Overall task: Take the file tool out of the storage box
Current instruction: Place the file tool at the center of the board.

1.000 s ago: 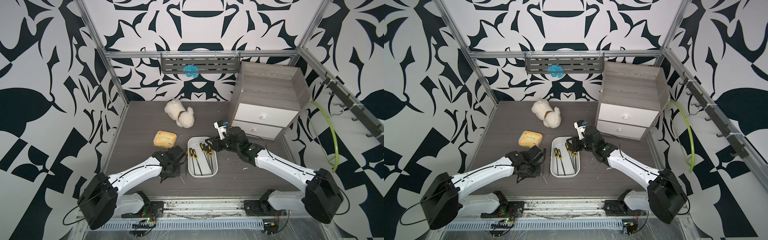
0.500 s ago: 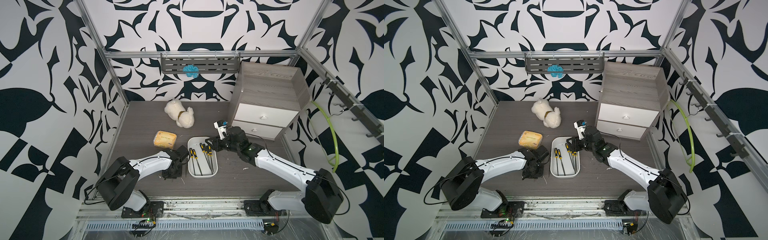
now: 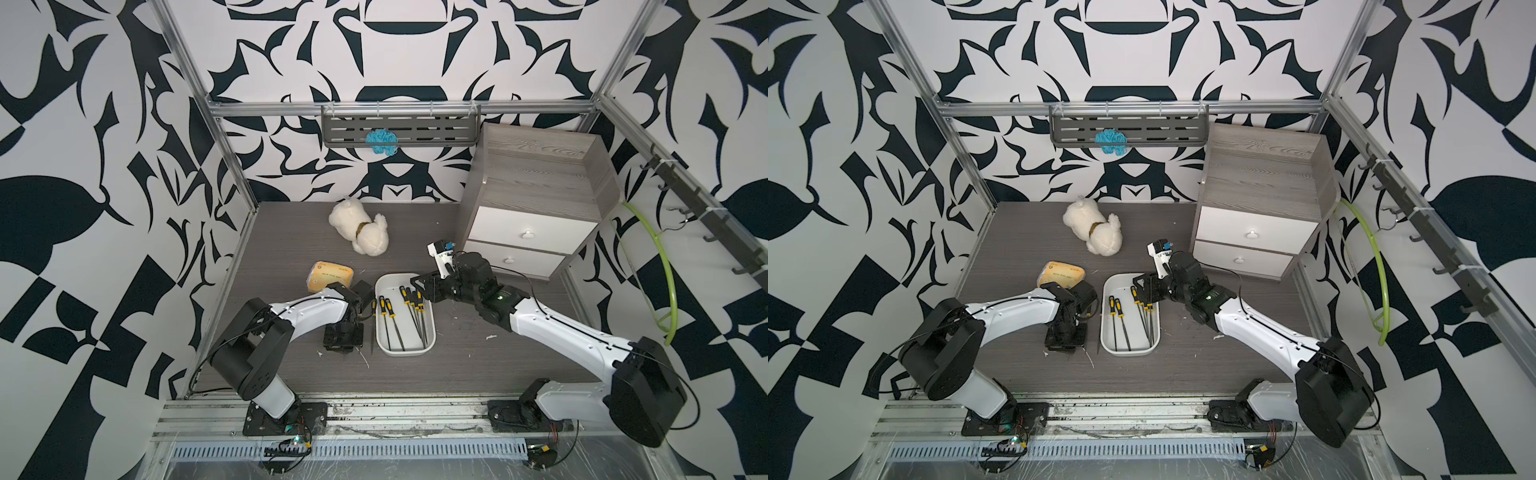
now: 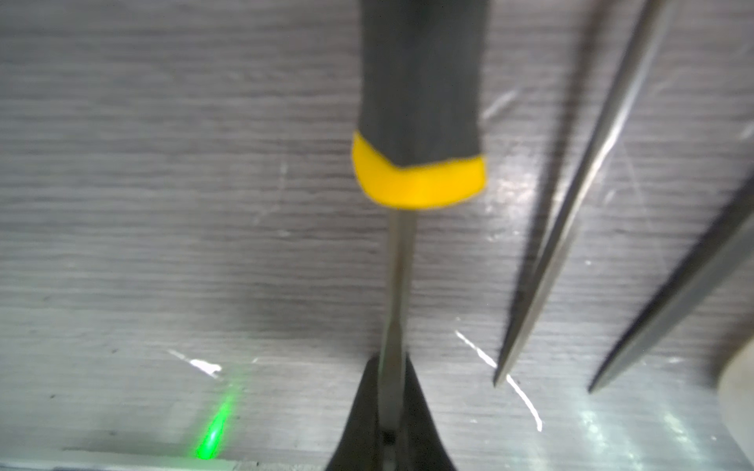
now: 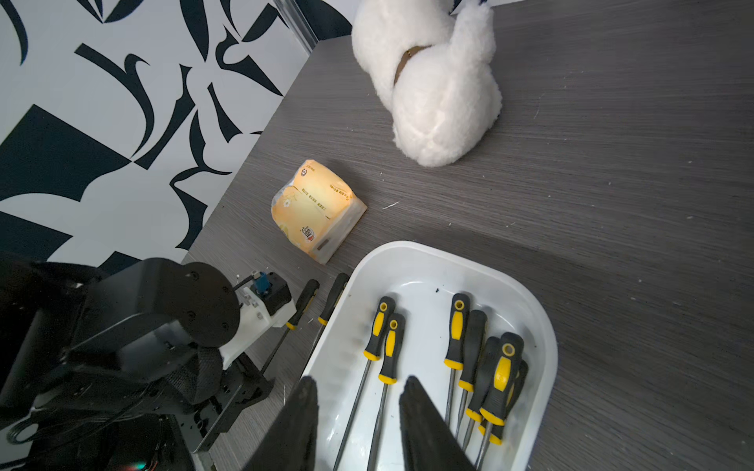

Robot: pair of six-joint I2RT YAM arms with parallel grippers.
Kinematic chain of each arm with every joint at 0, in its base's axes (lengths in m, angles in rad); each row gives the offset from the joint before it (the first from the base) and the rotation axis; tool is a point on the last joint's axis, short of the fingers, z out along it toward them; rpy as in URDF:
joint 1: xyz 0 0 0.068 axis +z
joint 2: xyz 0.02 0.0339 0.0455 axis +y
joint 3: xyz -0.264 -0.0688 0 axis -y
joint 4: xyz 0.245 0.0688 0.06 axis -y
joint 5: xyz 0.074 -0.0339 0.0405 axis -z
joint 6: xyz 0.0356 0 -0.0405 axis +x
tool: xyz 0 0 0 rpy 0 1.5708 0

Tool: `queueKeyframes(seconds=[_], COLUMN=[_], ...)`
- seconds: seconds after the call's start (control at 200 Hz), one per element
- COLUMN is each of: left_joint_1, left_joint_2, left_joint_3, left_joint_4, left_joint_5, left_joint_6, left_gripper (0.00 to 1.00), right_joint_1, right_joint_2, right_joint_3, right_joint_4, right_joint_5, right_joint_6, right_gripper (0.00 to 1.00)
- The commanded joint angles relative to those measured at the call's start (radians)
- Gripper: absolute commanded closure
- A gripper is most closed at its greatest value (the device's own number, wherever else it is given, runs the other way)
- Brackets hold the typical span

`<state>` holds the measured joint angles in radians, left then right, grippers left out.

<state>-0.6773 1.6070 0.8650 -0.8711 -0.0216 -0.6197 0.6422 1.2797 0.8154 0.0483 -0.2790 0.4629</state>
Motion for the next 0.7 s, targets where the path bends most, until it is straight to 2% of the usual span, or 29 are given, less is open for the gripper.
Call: queueKeyframes(seconds=[0.0,0.1,0.26,0.5,0.585,0.695], left_joint_1=[0.033,0.047,0.053,0.053,0.054,0.054], left_joint_2=[0.053,0.08,0.104,0.125,0.114,0.098], left_joint_3=[-0.01,-0.002,0.008,0.006,0.008,0.021], left_joint_4=[-0.037,-0.046,-0.033,-0.031,-0.038,-0.056], left_joint_5=[0.029,0.026,0.033,0.022,0.016,0.008], left_joint_6=[0.039,0.041,0.05,0.052,0.048,0.039], left_gripper=[0.98,0.97,0.87,0.84,0.79,0.59], right_joint_1=[0.002,0.002,0.002,0.002,0.002,0.002], right_joint_2=[-0.029,-0.034,-0.035,-0.025,-0.014,0.022], right_joint_3=[0.039,0.036,0.038,0.039,0.041,0.052], right_joint_4=[0.002,0.002,0.002,0.002,0.003,0.004], right_joint_5=[0.008,0.01,0.006,0.009,0.006,-0.014], right_joint_6=[-0.019,-0.018,-0.019,-0.022,-0.02,-0.012], right_gripper=[0.62,0.62,0.62,0.62,0.62,0.61])
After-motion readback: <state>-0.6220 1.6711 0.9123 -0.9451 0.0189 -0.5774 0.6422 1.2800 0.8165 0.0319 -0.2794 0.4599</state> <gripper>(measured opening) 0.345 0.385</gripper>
